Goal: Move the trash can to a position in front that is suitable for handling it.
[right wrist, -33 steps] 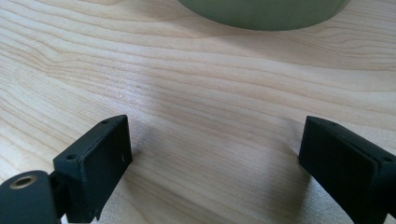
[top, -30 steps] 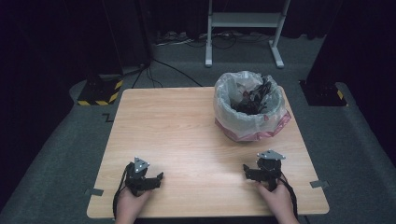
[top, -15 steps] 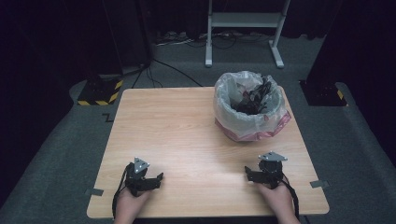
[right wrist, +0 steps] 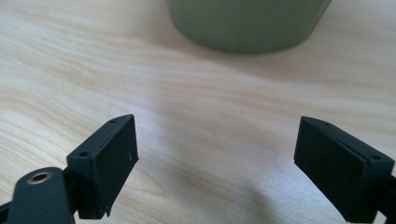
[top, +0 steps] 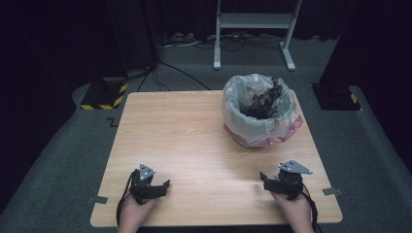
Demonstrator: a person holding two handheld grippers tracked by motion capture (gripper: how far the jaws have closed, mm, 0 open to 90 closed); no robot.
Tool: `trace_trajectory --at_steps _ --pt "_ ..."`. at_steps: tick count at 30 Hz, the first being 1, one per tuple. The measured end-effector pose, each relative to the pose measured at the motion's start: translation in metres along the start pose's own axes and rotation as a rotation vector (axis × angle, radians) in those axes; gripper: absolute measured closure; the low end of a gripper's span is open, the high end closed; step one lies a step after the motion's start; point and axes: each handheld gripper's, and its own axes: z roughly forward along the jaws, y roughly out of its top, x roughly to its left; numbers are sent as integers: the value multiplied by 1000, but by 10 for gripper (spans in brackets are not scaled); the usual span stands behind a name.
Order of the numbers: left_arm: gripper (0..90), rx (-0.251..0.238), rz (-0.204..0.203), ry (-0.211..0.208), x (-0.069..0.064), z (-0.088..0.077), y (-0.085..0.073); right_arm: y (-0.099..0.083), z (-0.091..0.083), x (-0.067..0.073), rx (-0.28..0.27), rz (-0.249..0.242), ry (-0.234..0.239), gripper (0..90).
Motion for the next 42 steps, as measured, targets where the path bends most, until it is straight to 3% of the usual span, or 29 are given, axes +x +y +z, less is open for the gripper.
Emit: trace_trajectory --at_steps 14,26,40,42 --pt "144 -1 1 -4 0 0 0 6 -38 1 -234 -23 -51 147" --pt "142 -7 0 -6 0 0 -1 19 -52 1 -321 -14 -62 138" --pt "123 3 10 -16 0 1 0 71 -60 -7 -352 2 -70 208" --pt "95 14 25 -25 0 2 1 79 -60 -8 -365 12 -67 217"
